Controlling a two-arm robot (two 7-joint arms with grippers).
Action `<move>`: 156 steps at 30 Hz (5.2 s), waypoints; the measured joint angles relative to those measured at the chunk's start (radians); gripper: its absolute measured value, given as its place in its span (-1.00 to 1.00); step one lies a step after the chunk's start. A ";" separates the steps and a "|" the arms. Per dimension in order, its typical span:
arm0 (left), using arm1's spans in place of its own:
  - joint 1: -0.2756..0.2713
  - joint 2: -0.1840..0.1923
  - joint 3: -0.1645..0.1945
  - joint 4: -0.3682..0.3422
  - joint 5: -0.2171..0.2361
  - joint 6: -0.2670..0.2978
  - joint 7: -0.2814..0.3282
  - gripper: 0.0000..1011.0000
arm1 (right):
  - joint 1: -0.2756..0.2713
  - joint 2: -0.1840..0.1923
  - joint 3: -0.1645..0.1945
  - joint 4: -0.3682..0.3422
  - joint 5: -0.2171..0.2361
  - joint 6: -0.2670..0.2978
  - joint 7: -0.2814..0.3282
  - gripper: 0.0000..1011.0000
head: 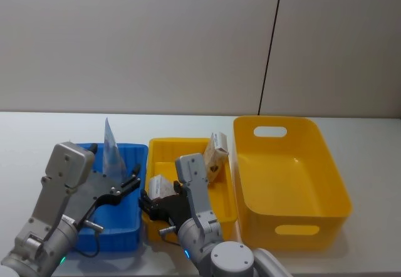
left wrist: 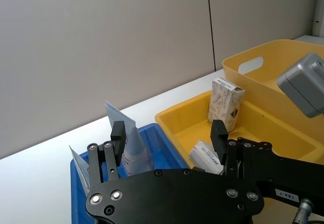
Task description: Bimanual collaborative sorting of washing and personal care products
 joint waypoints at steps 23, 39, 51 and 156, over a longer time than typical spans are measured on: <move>0.000 0.000 0.000 0.000 0.000 0.000 0.000 0.98 | 0.002 -0.001 0.002 0.003 -0.003 0.001 -0.002 -0.40; 0.000 0.000 0.000 0.000 0.000 0.000 0.000 0.98 | 0.001 -0.001 0.002 0.004 -0.003 0.002 -0.001 -0.75; 0.000 0.000 0.000 0.000 0.000 0.000 0.000 0.98 | 0.001 -0.001 0.002 0.003 -0.003 0.003 -0.001 -0.77; 0.000 0.000 0.000 0.000 0.000 0.000 0.000 0.98 | -0.167 0.267 0.327 -0.648 0.149 0.302 0.068 -0.82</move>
